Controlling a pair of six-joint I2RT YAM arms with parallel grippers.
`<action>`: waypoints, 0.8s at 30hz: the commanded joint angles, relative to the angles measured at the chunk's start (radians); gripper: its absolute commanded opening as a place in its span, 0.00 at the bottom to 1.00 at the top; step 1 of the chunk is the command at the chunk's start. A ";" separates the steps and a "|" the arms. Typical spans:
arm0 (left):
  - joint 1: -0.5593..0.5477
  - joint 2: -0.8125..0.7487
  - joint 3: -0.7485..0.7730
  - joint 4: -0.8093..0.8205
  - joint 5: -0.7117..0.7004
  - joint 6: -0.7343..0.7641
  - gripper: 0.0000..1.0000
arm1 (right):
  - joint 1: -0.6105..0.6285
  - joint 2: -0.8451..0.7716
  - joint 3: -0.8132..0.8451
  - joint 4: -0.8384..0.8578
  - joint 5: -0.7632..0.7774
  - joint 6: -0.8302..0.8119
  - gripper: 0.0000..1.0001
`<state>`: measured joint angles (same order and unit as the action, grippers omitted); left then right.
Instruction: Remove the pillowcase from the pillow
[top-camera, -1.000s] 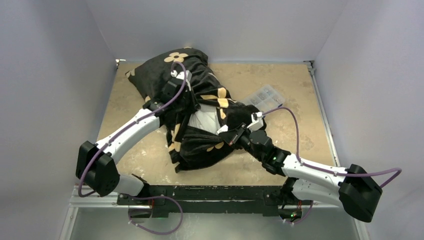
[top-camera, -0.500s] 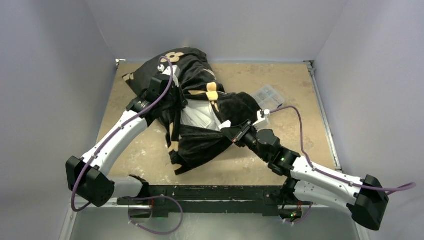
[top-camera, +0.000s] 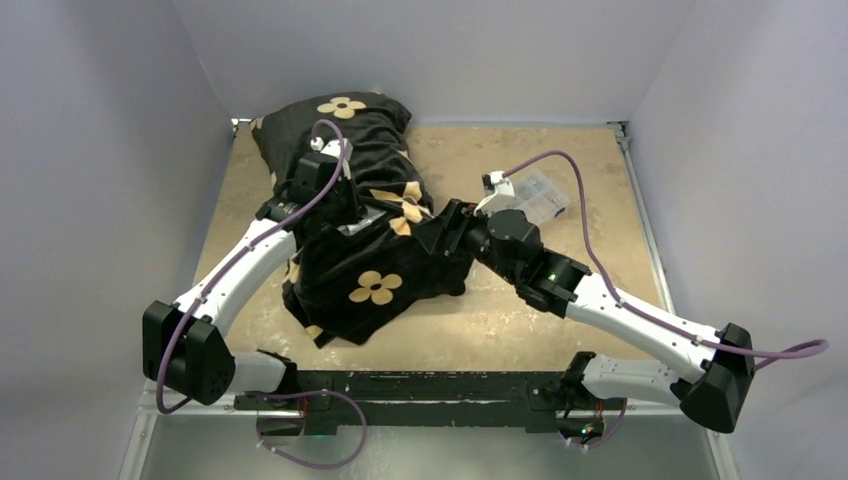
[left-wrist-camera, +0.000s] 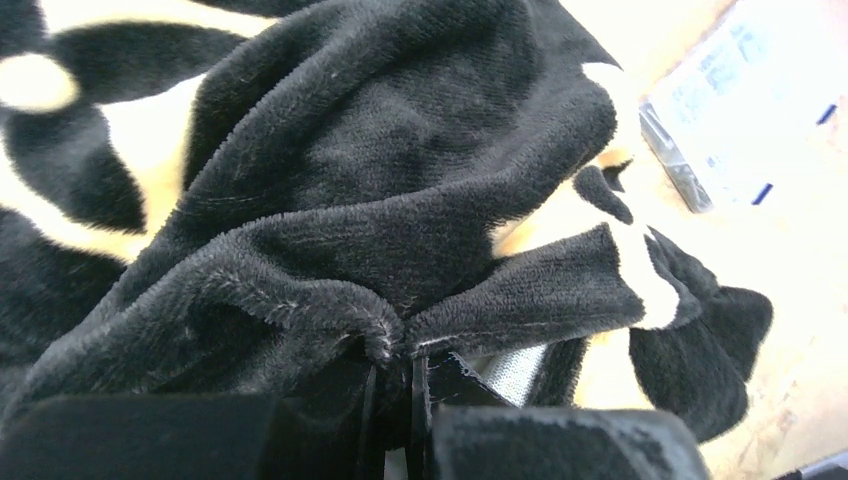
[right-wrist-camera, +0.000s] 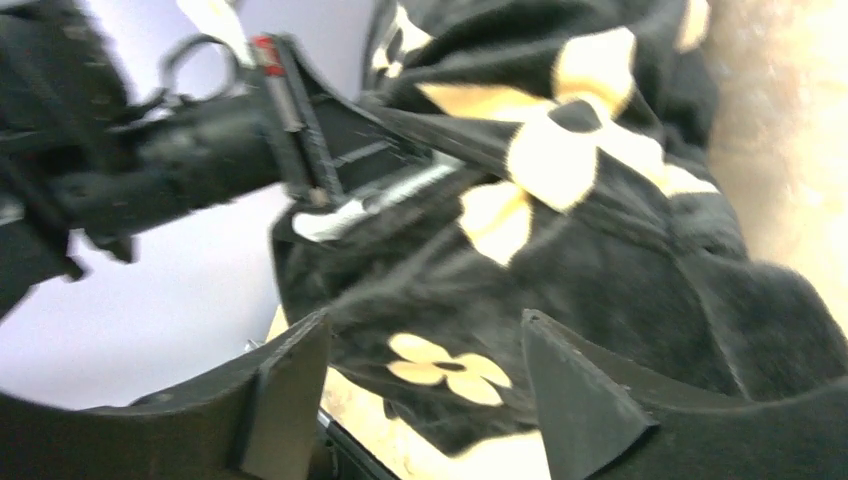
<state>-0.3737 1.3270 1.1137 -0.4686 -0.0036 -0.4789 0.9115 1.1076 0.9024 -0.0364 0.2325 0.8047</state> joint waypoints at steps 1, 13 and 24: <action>-0.006 0.032 0.001 0.125 0.101 -0.022 0.00 | 0.000 0.024 0.113 -0.010 -0.041 -0.094 0.77; -0.072 0.054 0.000 0.123 0.114 -0.024 0.00 | -0.020 0.388 0.220 0.017 -0.007 -0.065 0.85; -0.091 0.055 0.001 0.117 0.108 -0.018 0.00 | -0.039 0.396 0.265 0.031 -0.033 -0.061 0.90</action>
<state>-0.4500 1.3865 1.1137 -0.4187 0.0727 -0.4866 0.8776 1.5677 1.1072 -0.0406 0.1967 0.7582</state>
